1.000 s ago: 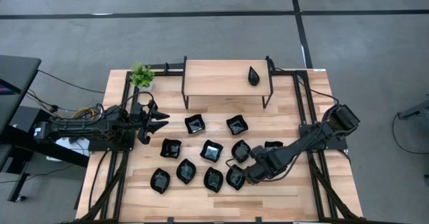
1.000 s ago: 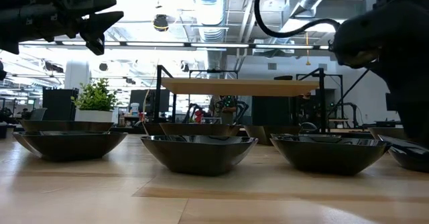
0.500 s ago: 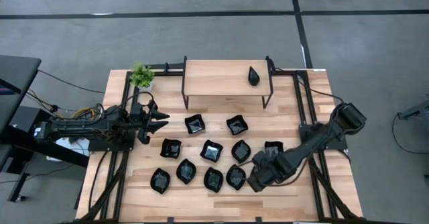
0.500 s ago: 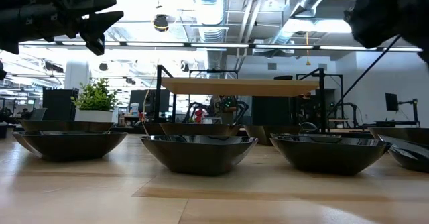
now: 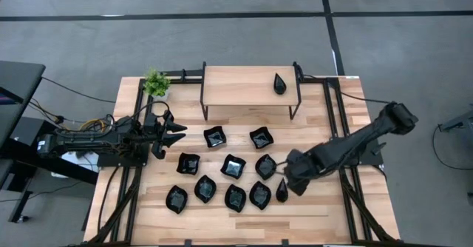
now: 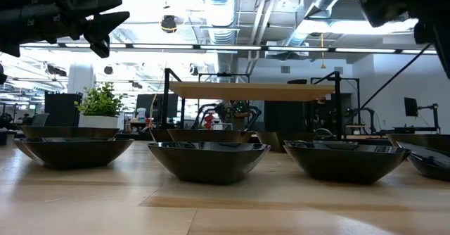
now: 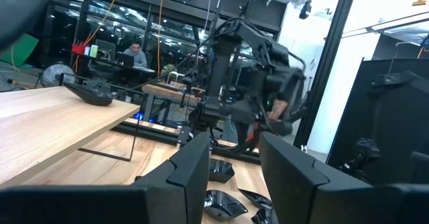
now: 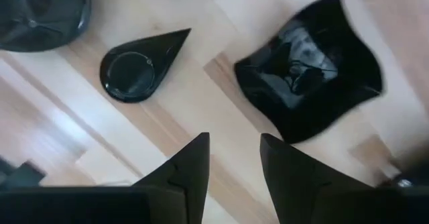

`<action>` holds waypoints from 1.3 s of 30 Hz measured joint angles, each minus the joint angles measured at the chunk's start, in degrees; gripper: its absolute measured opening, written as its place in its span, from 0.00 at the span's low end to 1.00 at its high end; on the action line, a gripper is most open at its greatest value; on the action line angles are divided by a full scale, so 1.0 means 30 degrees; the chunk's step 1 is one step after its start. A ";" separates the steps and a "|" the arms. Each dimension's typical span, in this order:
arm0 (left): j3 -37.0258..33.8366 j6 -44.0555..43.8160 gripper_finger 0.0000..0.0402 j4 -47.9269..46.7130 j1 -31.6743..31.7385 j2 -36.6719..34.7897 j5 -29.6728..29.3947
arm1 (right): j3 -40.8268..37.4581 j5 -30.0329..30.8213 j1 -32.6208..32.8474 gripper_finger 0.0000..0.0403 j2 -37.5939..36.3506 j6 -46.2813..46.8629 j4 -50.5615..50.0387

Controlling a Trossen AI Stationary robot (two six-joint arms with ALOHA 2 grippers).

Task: Pick & Place Mini shaped plates
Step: Stack the drop shaped plate on top of the other drop shaped plate on the shelf

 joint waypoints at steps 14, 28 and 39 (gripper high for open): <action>-0.0007 -0.0007 0.33 0.0290 0.0006 0.0003 0.0000 | -0.5944 0.3527 -0.0114 0.32 -1.1770 0.5468 0.4825; -0.0006 -0.0007 0.33 0.0291 0.0006 0.0006 -0.0006 | -1.0544 0.0338 0.1662 0.32 -0.7137 0.7095 1.7532; -0.0007 0.0066 0.33 0.0290 0.0006 0.0538 -0.0007 | -0.9367 -0.0685 0.2695 0.32 -0.3220 0.8136 1.7476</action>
